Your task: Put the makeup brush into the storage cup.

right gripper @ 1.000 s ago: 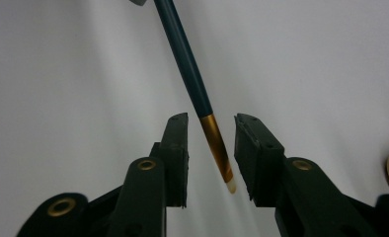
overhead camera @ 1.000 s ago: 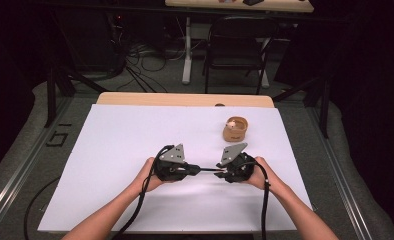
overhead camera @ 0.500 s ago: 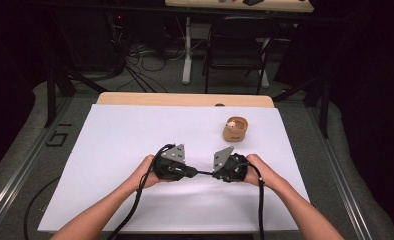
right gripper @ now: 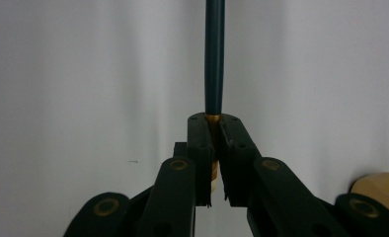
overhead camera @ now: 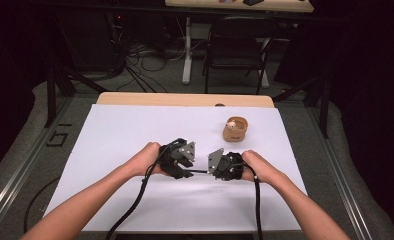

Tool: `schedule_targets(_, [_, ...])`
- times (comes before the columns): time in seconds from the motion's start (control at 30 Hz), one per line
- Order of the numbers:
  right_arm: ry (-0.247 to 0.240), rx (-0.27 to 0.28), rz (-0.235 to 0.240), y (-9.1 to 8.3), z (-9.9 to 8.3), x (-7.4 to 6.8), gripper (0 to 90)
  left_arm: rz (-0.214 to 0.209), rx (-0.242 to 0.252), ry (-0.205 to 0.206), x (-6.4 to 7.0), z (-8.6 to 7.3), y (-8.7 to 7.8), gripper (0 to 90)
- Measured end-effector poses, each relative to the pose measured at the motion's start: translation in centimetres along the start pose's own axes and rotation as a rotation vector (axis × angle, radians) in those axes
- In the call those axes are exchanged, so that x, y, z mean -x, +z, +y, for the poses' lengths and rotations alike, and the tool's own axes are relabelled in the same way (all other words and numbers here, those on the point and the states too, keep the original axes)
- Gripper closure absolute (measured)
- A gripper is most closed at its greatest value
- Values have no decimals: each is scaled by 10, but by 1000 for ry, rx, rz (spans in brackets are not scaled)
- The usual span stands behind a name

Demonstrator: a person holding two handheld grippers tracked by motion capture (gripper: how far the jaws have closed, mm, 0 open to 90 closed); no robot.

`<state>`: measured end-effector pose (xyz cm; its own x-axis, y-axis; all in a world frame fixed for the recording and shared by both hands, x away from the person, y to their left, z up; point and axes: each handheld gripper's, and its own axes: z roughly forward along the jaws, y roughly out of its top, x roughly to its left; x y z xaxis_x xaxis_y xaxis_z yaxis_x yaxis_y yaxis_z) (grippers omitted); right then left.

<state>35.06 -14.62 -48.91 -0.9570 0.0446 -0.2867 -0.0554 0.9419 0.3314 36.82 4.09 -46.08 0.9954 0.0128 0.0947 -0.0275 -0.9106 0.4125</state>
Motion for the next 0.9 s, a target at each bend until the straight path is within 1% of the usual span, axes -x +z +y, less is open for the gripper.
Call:
schedule_targets(0.07, [-12,-19,-4,0,1,-1,847,-13,-38,13,0,5,6,715])
schedule_targets(0.1, [-15,-25,-4,0,1,-1,847,-6,-48,25,1,6,9,738])
schedule_targets(0.13, [-25,-32,-17,-1,1,-1,846,-12,-54,29,0,8,12,775])
schedule_targets(0.17, [-28,-31,-19,-1,1,-1,846,-18,-60,24,1,9,15,801])
schedule_targets(0.2, [-33,-39,-20,-2,0,-1,846,-14,-59,32,0,9,16,815])
schedule_targets(0.23, [-29,-42,-24,-3,0,-1,846,-14,-49,22,0,9,18,829])
schedule_targets(0.27, [-34,-48,-28,-3,-2,-1,846,-13,-47,23,-1,9,18,835])
schedule_targets(0.3, [-27,-47,-27,-4,-2,-2,845,-7,-45,26,-2,9,18,841])
schedule_targets(0.33, [-26,-46,-25,-4,-3,-1,844,-8,-32,20,-2,8,19,844])
schedule_targets(0.37, [-29,-48,-24,-5,-4,-1,842,2,-26,15,-1,7,19,846])
schedule_targets(0.4, [-15,-41,-33,-5,-4,-1,839,3,-17,14,-2,7,18,849])
schedule_targets(0.43, [-13,-34,-33,-6,-5,-1,835,9,-15,17,-2,6,17,850])
schedule_targets(0.47, [-11,-21,-34,-6,-7,-1,812,6,-5,9,-1,5,17,851])
schedule_targets(0.53, [26,-11,-34,-6,-10,-1,721,16,15,-1,1,3,17,852])
schedule_targets(0.57, [52,-5,-26,-7,-12,0,648,12,30,-8,1,1,17,852])
schedule_targets(0.63, [88,23,-20,-6,-17,0,510,17,52,-18,2,-2,17,852])
schedule_targets(0.7, [150,68,-21,-8,-23,1,397,14,79,-36,2,-6,18,852])
schedule_targets(0.73, [191,98,-29,-8,-27,1,334,4,94,-51,2,-8,18,852])
schedule_targets(0.77, [223,122,-32,-10,-31,2,298,0,108,-58,2,-10,18,852])
schedule_targets(0.8, [264,148,-29,-11,-35,2,267,5,125,-69,3,-12,18,852])
schedule_targets(0.83, [293,177,-30,-12,-39,4,225,21,144,-80,3,-14,18,852])
schedule_targets(0.9, [373,225,-24,-15,-47,5,164,23,173,-92,4,-18,18,852])
